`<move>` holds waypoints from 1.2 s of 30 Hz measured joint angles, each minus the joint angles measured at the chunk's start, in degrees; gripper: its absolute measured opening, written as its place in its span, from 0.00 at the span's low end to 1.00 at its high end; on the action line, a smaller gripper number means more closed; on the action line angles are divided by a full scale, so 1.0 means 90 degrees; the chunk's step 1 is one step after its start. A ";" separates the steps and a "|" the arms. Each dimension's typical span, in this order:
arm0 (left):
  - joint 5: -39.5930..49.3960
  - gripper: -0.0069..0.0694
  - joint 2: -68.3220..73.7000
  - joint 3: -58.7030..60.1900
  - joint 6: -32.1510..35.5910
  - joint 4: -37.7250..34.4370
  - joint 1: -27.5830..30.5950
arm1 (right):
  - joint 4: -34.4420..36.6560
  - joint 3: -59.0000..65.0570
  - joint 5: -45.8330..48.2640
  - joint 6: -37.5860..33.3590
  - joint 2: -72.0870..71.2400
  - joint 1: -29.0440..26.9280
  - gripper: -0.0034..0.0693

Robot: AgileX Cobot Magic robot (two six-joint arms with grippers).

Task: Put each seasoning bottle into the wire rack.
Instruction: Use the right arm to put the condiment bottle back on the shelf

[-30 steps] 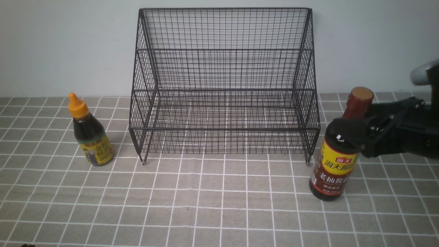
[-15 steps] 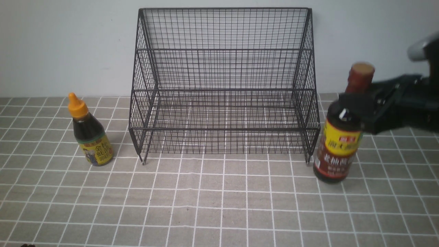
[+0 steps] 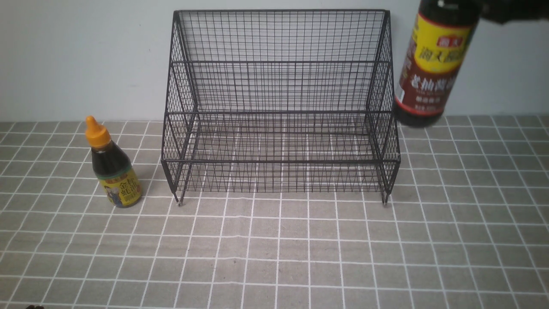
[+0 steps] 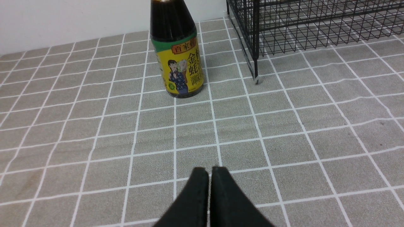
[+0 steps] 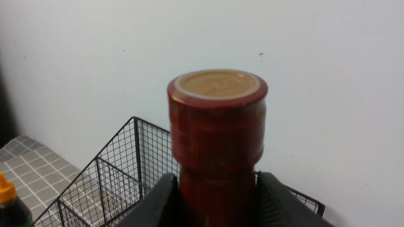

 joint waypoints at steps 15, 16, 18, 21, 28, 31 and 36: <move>0.0000 0.08 0.0000 0.0000 0.0000 0.0000 0.0000 | -0.0076 -0.2109 -0.0274 0.0068 0.2337 0.0963 0.45; 0.0000 0.08 0.0000 0.0000 0.0000 0.0000 0.0000 | -0.0063 -0.2253 -0.0338 0.0068 0.2516 0.1012 0.45; 0.0000 0.08 0.0000 0.0000 0.0000 0.0000 0.0000 | -0.0019 -0.2377 -0.0406 0.0079 0.2646 0.1034 0.45; 0.0000 0.08 0.0000 0.0000 0.0000 0.0000 0.0000 | 0.0001 -0.2490 -0.0521 0.0070 0.2941 0.1042 0.45; 0.0000 0.08 0.0000 0.0000 0.0000 0.0000 0.0000 | -0.0116 -0.2511 -0.0536 0.0113 0.3349 0.1042 0.45; 0.0000 0.08 0.0000 0.0000 0.0000 0.0000 0.0000 | -0.0576 -0.2519 -0.0253 0.0206 0.3462 0.1042 0.45; 0.0000 0.08 0.0000 0.0000 0.0000 0.0000 0.0000 | -0.1460 -0.2519 0.0108 0.0539 0.3561 0.1042 0.45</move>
